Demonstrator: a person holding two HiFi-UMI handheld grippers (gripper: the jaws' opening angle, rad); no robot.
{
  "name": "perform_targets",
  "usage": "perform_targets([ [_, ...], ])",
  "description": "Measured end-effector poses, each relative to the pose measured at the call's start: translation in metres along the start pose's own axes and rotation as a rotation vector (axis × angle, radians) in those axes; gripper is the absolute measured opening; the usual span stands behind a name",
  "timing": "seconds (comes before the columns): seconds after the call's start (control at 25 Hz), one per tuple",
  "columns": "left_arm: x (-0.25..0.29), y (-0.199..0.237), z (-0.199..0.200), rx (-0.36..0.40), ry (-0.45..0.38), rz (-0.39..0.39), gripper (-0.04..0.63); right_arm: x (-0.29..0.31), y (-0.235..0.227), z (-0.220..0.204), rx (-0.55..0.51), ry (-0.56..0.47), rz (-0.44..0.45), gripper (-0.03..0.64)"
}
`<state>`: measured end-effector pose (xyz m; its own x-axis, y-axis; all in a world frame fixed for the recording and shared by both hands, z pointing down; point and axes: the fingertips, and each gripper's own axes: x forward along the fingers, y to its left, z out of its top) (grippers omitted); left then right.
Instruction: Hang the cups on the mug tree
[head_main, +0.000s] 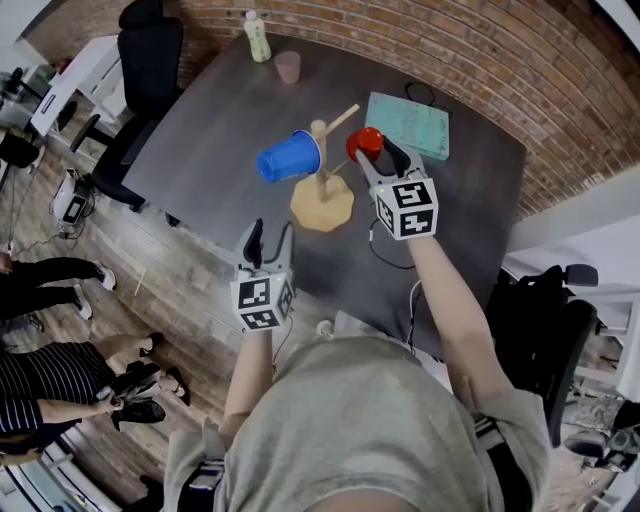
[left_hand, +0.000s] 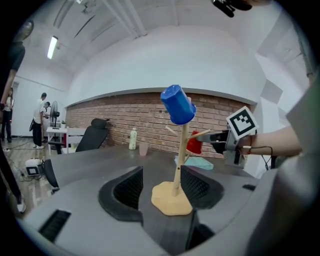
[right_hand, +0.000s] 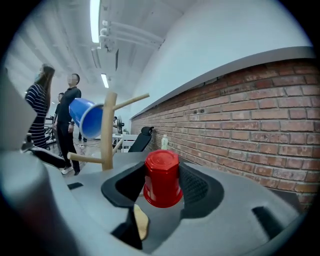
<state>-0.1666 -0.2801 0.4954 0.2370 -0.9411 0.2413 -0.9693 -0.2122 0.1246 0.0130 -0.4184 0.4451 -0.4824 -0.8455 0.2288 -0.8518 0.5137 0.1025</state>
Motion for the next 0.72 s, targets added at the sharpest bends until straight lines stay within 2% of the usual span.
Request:
perform_targets([
  [0.44,-0.015,0.007,-0.001,0.003,0.000,0.025,0.230,0.004,0.028,-0.001,-0.013,0.008,0.053,0.206],
  [0.72,-0.017,0.007,-0.004,0.001,0.010,0.031,0.230,0.009,0.028,-0.012,0.017,0.035,0.064,0.209],
])
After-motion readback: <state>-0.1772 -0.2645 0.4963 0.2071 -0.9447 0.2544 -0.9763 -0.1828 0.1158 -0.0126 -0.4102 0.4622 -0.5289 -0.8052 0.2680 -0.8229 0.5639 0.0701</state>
